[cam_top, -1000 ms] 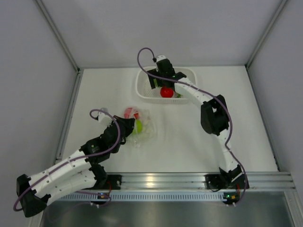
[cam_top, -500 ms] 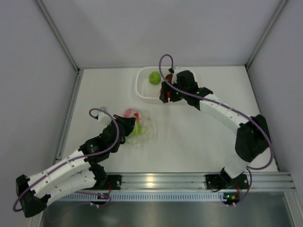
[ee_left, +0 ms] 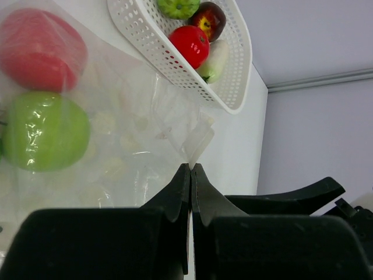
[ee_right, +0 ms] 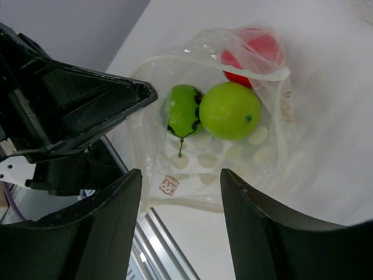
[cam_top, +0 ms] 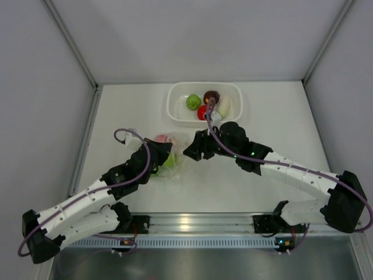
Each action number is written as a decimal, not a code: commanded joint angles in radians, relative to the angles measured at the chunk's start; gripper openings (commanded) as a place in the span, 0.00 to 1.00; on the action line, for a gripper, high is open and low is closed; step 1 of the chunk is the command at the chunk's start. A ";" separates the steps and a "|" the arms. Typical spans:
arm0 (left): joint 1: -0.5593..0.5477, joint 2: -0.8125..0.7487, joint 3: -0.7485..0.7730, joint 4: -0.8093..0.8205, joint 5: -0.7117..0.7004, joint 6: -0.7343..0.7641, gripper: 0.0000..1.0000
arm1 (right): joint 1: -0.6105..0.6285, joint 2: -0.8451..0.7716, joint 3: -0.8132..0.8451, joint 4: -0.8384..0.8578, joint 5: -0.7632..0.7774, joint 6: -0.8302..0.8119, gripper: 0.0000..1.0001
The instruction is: Open the zip-top bag and remove the fake food
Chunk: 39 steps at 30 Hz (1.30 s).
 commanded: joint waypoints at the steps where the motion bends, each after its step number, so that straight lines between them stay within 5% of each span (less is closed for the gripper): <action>1: 0.003 0.019 0.058 0.023 0.031 -0.050 0.00 | 0.083 -0.006 -0.001 0.119 0.169 0.093 0.57; 4: 0.003 0.037 0.071 0.023 0.051 -0.083 0.00 | 0.148 0.061 0.008 0.162 0.339 0.087 0.58; 13: -0.002 0.066 0.075 0.025 0.083 -0.198 0.00 | 0.207 0.288 0.034 0.345 0.528 0.090 0.62; 20: -0.003 0.066 0.057 0.025 0.083 -0.238 0.00 | 0.221 0.495 0.084 0.488 0.490 0.096 0.77; 26: -0.003 0.051 0.044 0.026 0.080 -0.228 0.00 | 0.224 0.633 0.098 0.652 0.465 0.107 0.81; 39: -0.002 0.020 -0.008 0.072 0.102 -0.163 0.00 | 0.223 0.811 0.285 0.483 0.508 0.065 0.87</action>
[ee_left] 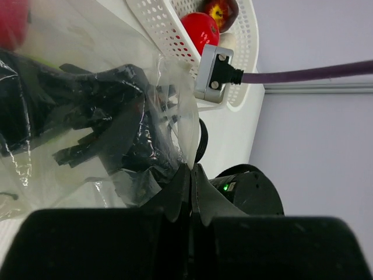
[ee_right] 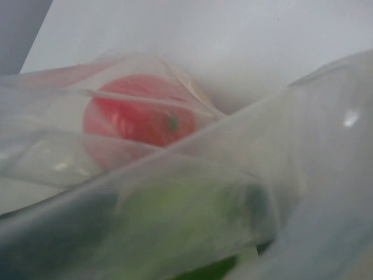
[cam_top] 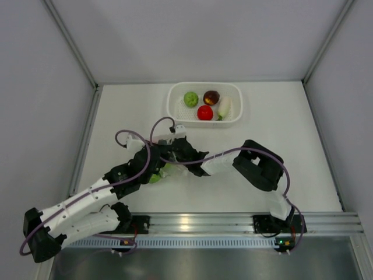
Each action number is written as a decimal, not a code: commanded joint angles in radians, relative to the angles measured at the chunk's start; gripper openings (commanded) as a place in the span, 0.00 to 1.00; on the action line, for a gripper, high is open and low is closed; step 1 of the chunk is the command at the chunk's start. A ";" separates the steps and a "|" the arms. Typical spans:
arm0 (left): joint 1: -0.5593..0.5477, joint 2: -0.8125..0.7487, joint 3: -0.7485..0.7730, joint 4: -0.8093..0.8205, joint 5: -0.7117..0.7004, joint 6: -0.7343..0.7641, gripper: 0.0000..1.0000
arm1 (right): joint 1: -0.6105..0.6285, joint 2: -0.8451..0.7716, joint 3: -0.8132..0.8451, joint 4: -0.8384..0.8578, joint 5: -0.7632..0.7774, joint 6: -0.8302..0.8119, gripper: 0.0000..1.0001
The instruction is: Open the zip-top bag and remove the fake food
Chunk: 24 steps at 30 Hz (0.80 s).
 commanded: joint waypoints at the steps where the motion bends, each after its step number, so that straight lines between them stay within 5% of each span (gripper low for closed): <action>1: -0.009 -0.032 -0.011 0.094 0.041 0.018 0.00 | 0.013 0.038 0.084 -0.079 0.041 -0.029 0.87; 13: -0.006 -0.085 -0.102 0.094 -0.089 0.051 0.00 | 0.015 -0.057 -0.054 -0.113 0.007 -0.008 0.87; 15: -0.006 -0.075 -0.108 0.094 -0.095 0.044 0.00 | 0.015 -0.069 -0.072 -0.110 -0.001 -0.017 0.77; 17: -0.006 -0.065 -0.107 0.094 -0.098 0.044 0.00 | 0.015 -0.087 -0.089 -0.103 -0.005 -0.026 0.56; 24: -0.003 -0.046 -0.107 0.094 -0.112 0.054 0.00 | 0.018 -0.262 -0.169 -0.115 -0.025 -0.053 0.51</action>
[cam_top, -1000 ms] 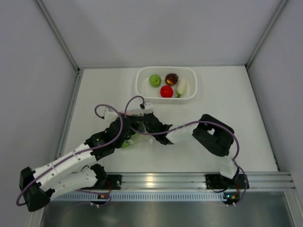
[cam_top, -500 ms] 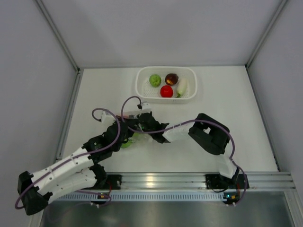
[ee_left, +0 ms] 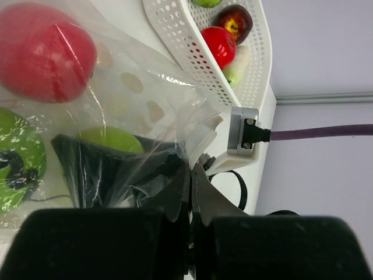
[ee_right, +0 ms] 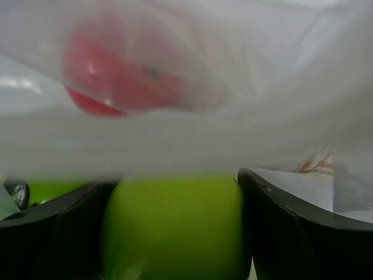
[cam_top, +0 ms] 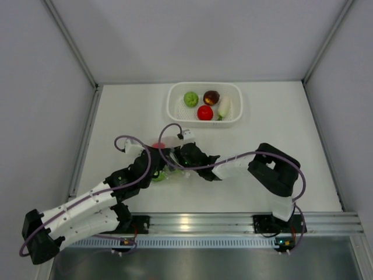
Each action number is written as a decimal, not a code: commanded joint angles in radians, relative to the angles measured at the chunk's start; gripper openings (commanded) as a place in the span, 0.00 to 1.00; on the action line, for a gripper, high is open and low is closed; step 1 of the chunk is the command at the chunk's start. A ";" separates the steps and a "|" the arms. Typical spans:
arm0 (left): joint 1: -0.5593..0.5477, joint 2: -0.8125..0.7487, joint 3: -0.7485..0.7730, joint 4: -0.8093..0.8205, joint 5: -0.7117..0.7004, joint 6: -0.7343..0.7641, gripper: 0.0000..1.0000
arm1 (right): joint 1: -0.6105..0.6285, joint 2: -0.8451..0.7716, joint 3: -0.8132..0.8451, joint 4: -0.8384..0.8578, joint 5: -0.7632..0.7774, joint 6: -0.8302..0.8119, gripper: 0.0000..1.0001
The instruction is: Open the zip-top bag and remove the fake food
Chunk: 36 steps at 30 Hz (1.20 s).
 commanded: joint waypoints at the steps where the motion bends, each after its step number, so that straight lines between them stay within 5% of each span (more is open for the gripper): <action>1: 0.000 0.003 -0.006 0.047 -0.038 0.022 0.00 | 0.016 -0.152 -0.034 0.002 -0.011 -0.025 0.51; 26: 0.014 0.018 -0.027 0.038 -0.075 0.091 0.00 | -0.076 -0.662 0.011 -0.380 0.067 -0.183 0.50; 30: 0.019 0.004 -0.030 0.033 -0.068 0.095 0.00 | -0.284 -0.604 0.102 -0.461 0.020 -0.212 0.50; 36: 0.022 -0.042 -0.023 0.012 -0.070 0.120 0.00 | -0.434 -0.291 0.438 -0.567 -0.006 -0.316 0.50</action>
